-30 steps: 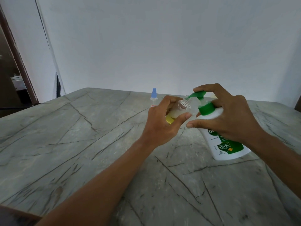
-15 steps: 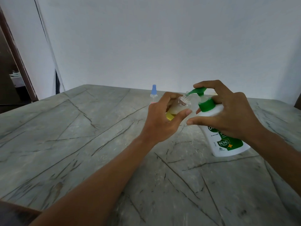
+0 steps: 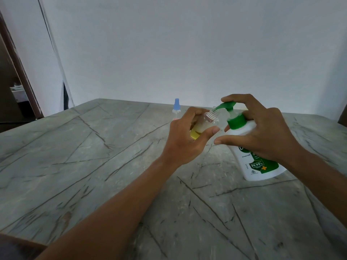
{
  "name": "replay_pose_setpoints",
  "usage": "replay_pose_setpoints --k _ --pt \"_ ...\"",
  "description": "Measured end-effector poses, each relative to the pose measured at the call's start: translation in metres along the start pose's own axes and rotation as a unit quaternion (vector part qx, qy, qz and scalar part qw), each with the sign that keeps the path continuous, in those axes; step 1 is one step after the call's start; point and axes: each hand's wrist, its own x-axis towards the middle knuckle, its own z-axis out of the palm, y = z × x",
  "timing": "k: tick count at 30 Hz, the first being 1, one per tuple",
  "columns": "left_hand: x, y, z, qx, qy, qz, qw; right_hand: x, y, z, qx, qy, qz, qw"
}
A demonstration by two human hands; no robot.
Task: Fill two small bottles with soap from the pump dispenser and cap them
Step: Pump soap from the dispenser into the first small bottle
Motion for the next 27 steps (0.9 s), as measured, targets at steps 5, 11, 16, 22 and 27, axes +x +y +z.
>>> replay_pose_setpoints --k 5,11,16,22,27 --pt "0.0 0.0003 -0.0003 0.001 0.003 0.005 1.0 0.0002 -0.0019 0.0 0.004 0.02 0.009 1.0" --pt "-0.0016 -0.0005 0.0016 0.008 -0.004 0.005 1.0 -0.0004 0.0 -0.0017 0.005 0.017 0.021 1.0" --pt "-0.0004 -0.001 0.0 -0.01 0.008 -0.001 1.0 0.0007 -0.0008 -0.0003 0.0 0.001 0.01 1.0" --pt "-0.0005 -0.0004 -0.0002 0.001 0.002 0.011 1.0 -0.0002 -0.0026 -0.0003 0.004 0.028 0.013 1.0" --pt "-0.0015 -0.0023 0.0002 0.003 0.001 0.008 1.0 0.0012 -0.0024 -0.0001 0.007 0.021 0.023 0.999"
